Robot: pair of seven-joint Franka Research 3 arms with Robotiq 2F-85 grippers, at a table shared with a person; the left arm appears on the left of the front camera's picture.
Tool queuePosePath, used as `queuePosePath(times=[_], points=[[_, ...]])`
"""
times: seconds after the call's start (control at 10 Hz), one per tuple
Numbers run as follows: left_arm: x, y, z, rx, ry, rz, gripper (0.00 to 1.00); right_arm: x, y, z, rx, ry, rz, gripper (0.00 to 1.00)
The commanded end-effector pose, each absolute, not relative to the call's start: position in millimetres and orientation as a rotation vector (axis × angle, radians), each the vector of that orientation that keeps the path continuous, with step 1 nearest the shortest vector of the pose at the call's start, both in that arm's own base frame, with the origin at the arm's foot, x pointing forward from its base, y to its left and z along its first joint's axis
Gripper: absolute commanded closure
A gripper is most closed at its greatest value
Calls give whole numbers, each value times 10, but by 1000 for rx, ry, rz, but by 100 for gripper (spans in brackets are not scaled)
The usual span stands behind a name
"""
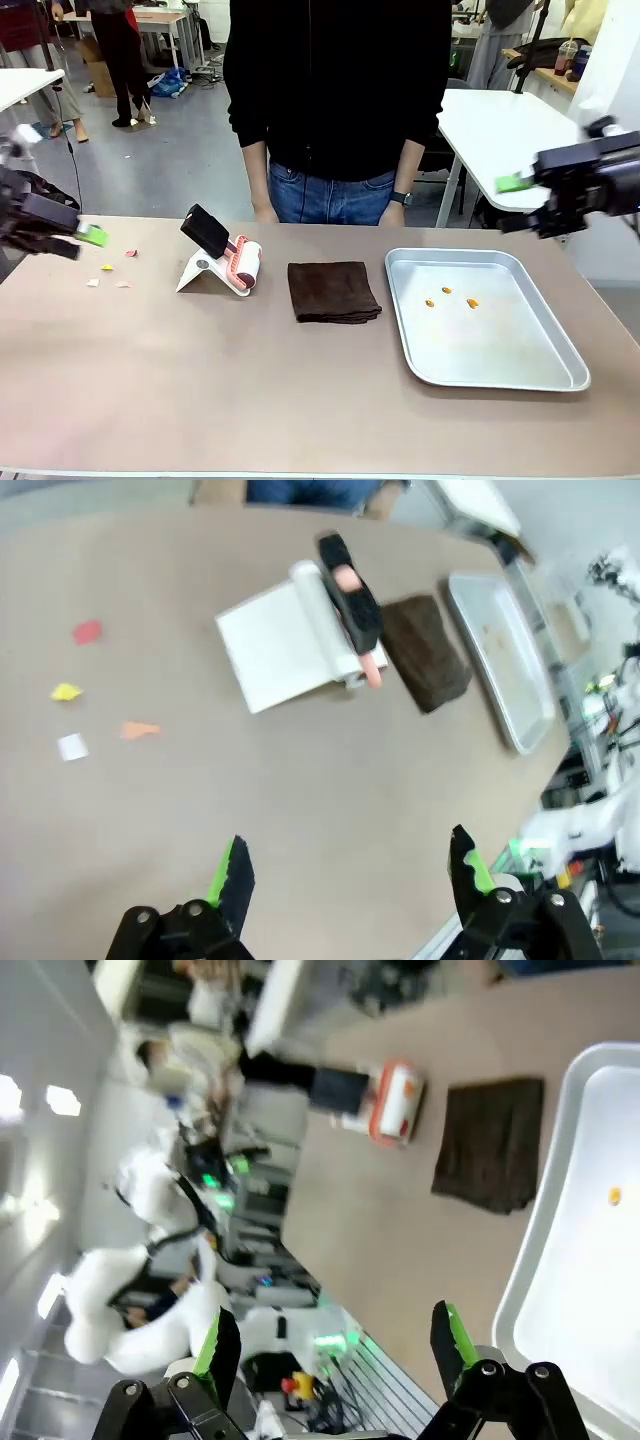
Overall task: Clean the surface of the table.
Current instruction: Hold the Lint Roller with your left hand and the towel with your right hand.
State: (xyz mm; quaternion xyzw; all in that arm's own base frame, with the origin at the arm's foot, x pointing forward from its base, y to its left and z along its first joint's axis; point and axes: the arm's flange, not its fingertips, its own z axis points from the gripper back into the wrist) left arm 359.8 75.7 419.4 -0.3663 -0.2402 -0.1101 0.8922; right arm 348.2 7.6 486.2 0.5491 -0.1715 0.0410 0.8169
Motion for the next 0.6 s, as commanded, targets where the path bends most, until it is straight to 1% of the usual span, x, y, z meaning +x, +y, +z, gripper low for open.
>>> queuePosePath(times=[0.0,0.2,0.5], points=[[3562,1229,3992,-883,-578,-159,0,3183,-358,4412,1265,-445,2,0],[3367,1673,3803,-1002,-698,-74,0,3044,-700,4245,1289,-494,-82,0],[3264,1749,3696,-1138,-824,11,0,2987,-921,4007,1193,-505,-238,0]])
